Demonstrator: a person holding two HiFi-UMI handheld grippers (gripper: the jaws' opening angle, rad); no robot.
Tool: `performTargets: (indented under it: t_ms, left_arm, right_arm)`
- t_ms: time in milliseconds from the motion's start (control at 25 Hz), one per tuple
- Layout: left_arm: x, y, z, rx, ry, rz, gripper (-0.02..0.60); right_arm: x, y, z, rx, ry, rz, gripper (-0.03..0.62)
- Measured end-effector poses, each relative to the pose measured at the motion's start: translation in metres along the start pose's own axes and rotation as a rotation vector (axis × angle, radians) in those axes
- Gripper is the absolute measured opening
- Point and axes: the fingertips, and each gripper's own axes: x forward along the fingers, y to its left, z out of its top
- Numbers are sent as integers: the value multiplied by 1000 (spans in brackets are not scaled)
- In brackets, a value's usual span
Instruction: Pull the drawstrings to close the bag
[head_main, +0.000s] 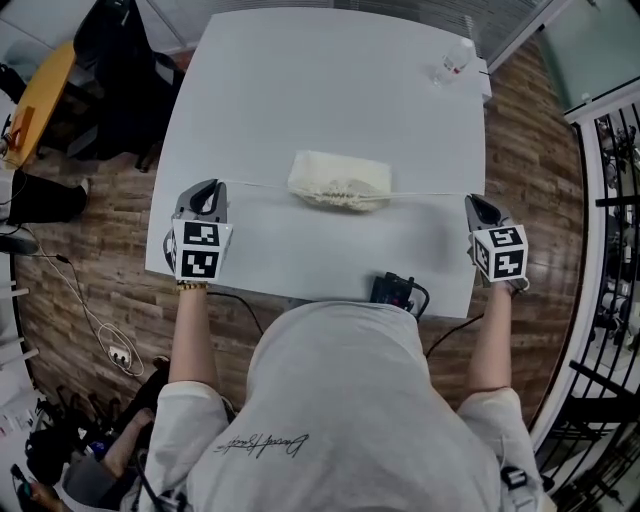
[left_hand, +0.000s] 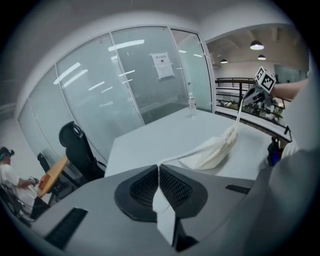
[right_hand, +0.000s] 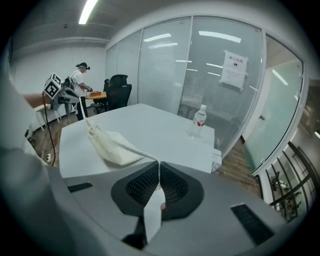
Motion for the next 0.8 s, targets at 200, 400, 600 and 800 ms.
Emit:
performTargets:
  t_ms: [200,400,600,800]
  left_arm:
    - [20,-70,-43,-110,74,-197,15]
    - [25,-108,-47,-181,62,-280,15]
    - [17,-122,-35,-406,-12,-335,15]
    - [2,-130,-15,-652,-116,-376,15]
  right_arm:
    - [27,46,-37,128,31,150,26]
    - [40,79,-42,200,25,240,26]
    - [32,105,-28,288,-28,312,26]
    - [14,131,4,330,-118,345,26]
